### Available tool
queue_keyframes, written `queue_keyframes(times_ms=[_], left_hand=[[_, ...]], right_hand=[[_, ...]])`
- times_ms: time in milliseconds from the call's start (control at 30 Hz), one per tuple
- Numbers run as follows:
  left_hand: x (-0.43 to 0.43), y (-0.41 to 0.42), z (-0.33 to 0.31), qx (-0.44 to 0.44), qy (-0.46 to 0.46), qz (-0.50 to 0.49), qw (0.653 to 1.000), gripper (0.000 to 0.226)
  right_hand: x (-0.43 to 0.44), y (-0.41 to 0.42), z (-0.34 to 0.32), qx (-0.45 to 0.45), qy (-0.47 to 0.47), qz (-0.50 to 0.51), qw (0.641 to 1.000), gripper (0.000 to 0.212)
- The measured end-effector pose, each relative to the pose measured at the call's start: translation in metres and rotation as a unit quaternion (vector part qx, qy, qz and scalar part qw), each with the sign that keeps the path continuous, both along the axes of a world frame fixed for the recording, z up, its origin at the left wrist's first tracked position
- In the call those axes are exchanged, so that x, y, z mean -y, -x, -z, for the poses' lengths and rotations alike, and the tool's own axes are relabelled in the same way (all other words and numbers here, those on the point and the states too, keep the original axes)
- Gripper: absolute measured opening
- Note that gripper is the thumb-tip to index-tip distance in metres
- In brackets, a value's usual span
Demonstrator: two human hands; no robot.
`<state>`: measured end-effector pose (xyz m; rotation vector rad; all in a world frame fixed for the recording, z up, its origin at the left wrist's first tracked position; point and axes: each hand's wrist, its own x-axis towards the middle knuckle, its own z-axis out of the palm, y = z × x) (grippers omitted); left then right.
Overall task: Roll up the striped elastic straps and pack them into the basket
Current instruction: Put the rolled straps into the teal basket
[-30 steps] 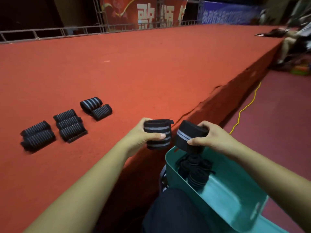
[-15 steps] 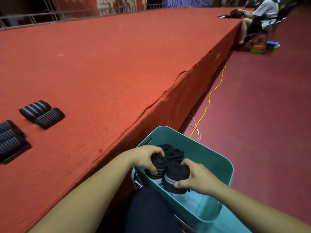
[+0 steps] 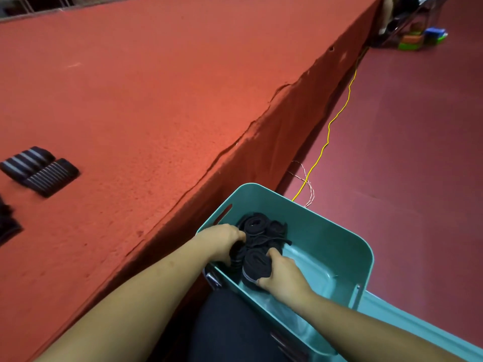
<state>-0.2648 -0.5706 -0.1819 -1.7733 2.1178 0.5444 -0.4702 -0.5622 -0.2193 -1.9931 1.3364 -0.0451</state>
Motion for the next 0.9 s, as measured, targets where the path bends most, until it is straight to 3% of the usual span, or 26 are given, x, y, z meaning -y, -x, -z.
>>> queue_keyframes(times_ms=[167,467,633,800,900], left_hand=[[0.004,-0.001,0.014,0.001,-0.054,0.004,0.999,0.067],[0.006,-0.001,0.016,0.058,-0.059,0.034,0.996,0.066],[-0.006,-0.012,-0.026,-0.134,0.083,-0.095,0.983,0.037],[-0.046,-0.062,-0.091,-0.297,0.173,-0.231,0.910,0.018],[-0.079,-0.106,-0.125,-0.297,0.230,-0.314,0.872,0.013]], right_hand=[[0.002,-0.006,0.012,-0.001,-0.029,-0.007,1.000,0.042],[-0.001,-0.007,0.018,-0.039,-0.026,-0.044,0.998,0.057],[0.008,-0.001,-0.007,-0.075,-0.019,-0.068,0.995,0.056],[0.037,-0.018,-0.073,-0.007,0.067,-0.045,0.997,0.037],[0.048,-0.059,-0.118,0.047,0.112,-0.046,0.992,0.038]])
